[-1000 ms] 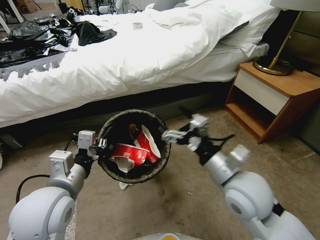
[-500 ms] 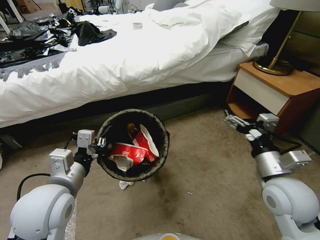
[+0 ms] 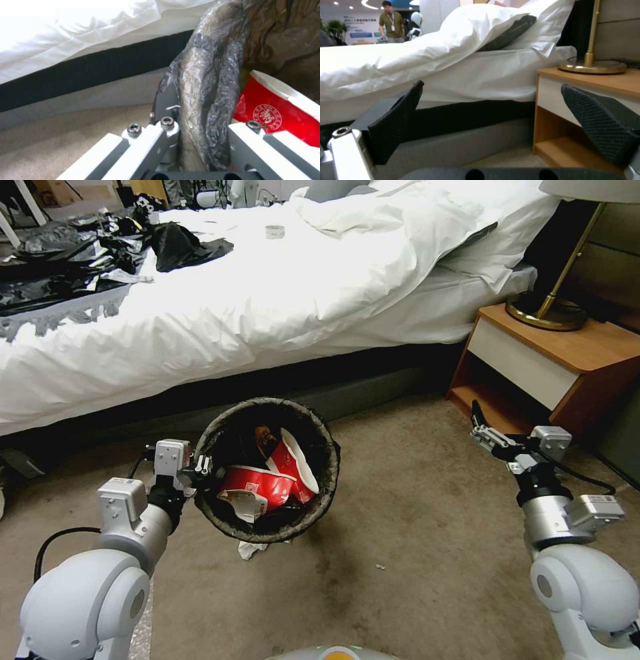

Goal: Pick up the trash bin, then pick up the garbage from the floor and place it into the trash bin.

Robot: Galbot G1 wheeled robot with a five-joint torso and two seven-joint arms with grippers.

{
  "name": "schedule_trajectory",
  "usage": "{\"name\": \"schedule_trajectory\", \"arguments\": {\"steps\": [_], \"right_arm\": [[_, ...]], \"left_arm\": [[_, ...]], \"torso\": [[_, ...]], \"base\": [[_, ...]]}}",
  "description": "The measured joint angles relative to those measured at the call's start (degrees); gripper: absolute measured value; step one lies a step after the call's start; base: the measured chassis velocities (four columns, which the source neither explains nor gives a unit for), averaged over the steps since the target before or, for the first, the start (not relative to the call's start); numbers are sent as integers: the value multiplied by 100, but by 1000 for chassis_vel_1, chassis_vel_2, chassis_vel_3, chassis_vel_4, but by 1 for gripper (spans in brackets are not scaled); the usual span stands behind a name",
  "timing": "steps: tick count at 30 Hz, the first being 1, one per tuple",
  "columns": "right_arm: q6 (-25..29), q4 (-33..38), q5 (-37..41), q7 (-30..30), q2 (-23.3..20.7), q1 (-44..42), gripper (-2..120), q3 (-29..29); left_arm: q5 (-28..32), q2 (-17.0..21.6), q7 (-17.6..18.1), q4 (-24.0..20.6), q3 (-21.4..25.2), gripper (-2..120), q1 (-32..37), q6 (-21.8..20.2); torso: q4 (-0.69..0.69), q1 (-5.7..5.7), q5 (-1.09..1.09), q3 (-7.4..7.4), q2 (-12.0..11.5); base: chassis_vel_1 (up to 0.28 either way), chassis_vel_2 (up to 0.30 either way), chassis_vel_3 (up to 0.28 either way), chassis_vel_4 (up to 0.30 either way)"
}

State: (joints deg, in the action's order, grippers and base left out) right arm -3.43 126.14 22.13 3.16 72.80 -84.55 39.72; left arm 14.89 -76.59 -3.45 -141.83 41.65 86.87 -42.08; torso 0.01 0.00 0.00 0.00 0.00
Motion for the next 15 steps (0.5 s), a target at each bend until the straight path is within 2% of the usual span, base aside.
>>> {"name": "schedule_trajectory", "arguments": {"steps": [15], "right_arm": [[-39,36,3,79,13,-19,100,-54]], "left_arm": [[-8,-14,2,-36,11,1,13,-5]], "torso": [[-1,0,0,0,0]], "base": [[0,0,0,0]]}}
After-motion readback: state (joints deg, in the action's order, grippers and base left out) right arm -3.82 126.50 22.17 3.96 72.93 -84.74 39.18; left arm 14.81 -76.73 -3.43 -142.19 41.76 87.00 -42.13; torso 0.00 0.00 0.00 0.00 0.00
